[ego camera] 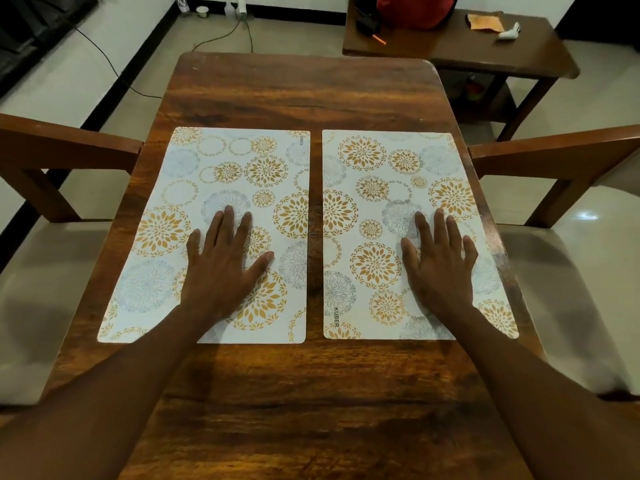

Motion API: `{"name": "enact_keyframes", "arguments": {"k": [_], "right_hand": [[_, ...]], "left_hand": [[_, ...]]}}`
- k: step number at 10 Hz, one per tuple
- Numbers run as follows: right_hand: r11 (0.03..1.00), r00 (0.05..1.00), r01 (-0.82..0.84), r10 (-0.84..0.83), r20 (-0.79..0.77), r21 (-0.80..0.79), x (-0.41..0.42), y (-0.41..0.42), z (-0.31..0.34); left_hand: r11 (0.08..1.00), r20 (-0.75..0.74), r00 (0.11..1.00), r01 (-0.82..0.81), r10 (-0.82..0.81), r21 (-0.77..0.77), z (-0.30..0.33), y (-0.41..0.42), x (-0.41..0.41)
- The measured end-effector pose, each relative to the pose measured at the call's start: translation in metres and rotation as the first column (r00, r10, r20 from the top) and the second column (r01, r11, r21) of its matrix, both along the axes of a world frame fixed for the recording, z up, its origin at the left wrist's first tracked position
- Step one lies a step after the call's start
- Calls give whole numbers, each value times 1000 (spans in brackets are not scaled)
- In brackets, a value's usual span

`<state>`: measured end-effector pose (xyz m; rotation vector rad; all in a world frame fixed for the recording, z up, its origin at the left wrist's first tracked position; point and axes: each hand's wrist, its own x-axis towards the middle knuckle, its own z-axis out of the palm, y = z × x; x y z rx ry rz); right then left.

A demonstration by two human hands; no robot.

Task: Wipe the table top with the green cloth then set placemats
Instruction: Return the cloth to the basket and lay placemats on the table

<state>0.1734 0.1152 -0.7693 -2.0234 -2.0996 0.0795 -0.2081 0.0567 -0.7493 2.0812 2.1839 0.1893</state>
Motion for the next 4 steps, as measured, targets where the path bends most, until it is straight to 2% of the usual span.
{"name": "enact_keyframes", "arguments": {"k": [1, 2, 3, 4], "right_hand": [[1000, 1000, -3, 3, 3, -12, -2, 3, 4], [988, 1000, -18, 20, 14, -151, 2, -2, 18], [950, 979, -137, 173, 106, -282, 10, 3, 70], [936, 993, -86, 53, -107, -342, -8, 12, 162]], "left_hand": [[1000, -1, 1000, -4, 4, -4, 5, 0, 2], [991, -27, 1000, 3, -7, -135, 13, 1, 1], [940, 1, 1000, 24, -25, -341, 60, 15, -10], [919, -9, 1000, -2, -2, -394, 135, 16, -16]]}}
